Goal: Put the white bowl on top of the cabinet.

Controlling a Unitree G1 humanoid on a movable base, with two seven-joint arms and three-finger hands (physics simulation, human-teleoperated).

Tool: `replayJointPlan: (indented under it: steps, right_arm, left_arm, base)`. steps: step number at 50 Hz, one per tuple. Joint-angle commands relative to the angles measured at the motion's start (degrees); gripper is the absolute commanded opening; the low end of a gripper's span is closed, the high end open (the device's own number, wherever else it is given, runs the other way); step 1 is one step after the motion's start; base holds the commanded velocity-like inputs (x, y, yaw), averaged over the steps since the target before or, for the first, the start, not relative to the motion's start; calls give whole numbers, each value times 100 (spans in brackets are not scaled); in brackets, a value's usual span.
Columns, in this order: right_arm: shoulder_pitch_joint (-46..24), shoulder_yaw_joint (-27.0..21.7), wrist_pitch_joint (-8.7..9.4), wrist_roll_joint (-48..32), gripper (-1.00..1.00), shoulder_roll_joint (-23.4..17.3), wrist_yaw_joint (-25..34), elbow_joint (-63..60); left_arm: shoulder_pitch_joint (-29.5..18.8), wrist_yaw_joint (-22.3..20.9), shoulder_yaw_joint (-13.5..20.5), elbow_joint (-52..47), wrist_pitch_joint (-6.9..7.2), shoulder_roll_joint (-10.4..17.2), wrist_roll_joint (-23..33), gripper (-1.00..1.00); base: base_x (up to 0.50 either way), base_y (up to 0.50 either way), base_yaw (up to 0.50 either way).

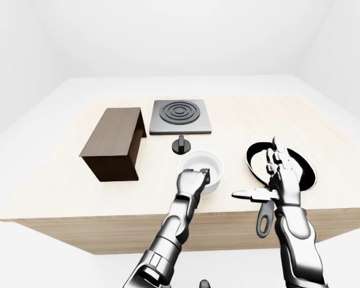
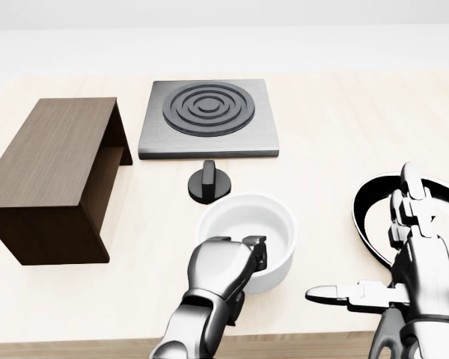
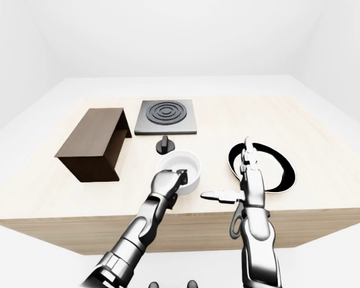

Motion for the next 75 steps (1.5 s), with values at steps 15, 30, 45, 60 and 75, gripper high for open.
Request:
replayJointPlan:
  steps: [15,30,45,60,75]
  right_arm:
    - [24,137,-5,-104,100,28,-26,116]
    - [26,187,-4,-138,100,38,-26,130]
    - [28,221,-58,-161,100,45,-42,195]
    - [46,257,-55,-194,100,54,-56,177]
    - [65,296,-89,-233,100,73,-62,192]
  left_arm:
    - [-31,-725,68,-1251,0,78,544,-100]
    - [-217,-1609,162,-2111,0,145,962,-100]
    - [-560,-2410,444,-2772,0,259,1255,-100]
    - [-875,-2938,687,-3212,0,457,1315,-100]
    - [-1259,-3247,943,-3299,0,681,1317,-100]
  base:
    - [0,0,0]
    - [0,0,0]
    - [0,0,0]
    - [0,0,0]
    - [0,0,0]
